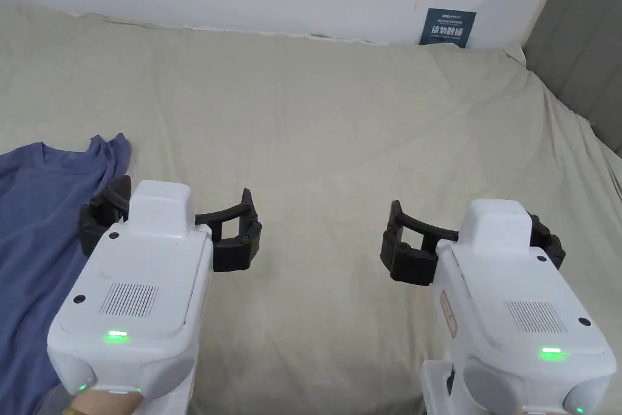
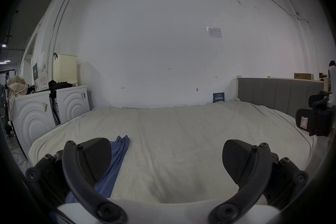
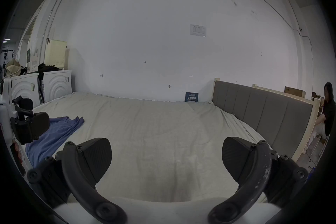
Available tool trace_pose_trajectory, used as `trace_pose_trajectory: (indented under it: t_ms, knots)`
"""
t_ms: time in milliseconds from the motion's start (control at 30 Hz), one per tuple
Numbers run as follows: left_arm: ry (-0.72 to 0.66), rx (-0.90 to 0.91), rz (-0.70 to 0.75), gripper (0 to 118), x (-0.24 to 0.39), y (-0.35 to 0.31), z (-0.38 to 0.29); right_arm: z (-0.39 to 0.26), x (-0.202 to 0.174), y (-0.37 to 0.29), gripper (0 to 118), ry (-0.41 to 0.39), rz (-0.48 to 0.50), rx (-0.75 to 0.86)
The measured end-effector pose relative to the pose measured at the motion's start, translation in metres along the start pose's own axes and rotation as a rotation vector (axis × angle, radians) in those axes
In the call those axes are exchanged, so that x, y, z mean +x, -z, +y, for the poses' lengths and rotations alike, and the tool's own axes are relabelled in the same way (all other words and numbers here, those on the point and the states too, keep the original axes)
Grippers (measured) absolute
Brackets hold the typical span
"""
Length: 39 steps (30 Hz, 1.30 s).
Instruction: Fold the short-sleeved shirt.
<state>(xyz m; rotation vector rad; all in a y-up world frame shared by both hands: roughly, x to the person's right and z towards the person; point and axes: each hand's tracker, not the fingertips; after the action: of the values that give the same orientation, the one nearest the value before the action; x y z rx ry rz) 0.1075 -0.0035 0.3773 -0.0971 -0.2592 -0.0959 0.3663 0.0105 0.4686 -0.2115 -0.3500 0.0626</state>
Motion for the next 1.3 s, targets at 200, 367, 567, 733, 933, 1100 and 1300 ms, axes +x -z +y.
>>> trace_pose_trajectory:
  t_ms: [200, 367, 567, 733, 933, 1100, 1300]
  knots:
    - [0.005, -0.007, -0.002, 118, 0.001, 0.000, -0.001, -0.001, -0.001, 0.002, 118, -0.017, 0.002, -0.003]
    - [0.151, -0.017, -0.019, 118, 0.000, 0.006, -0.003, 0.004, -0.004, 0.008, 118, -0.223, -0.045, -0.032]
    - [1.358, 0.253, 0.039, 118, 0.017, 0.022, 0.014, 0.038, -0.020, 0.015, 118, -1.109, -0.108, 0.193]
    - [1.837, 0.553, 0.003, 118, 0.023, 0.021, 0.006, 0.008, -0.024, 0.017, 118, -1.962, -0.124, 0.628]
    - [1.654, 0.483, -0.089, 118, 0.013, 0.015, 0.008, 0.027, -0.025, 0.007, 118, -1.894, 0.064, 0.491]
    - [1.010, 0.322, -0.096, 118, -0.001, 0.013, 0.064, 0.103, -0.016, 0.011, 118, -1.013, 0.122, 0.129]
    - [0.108, 0.237, -0.049, 118, -0.036, 0.016, 0.100, 0.116, 0.030, 0.017, 118, -0.038, 0.160, 0.077]
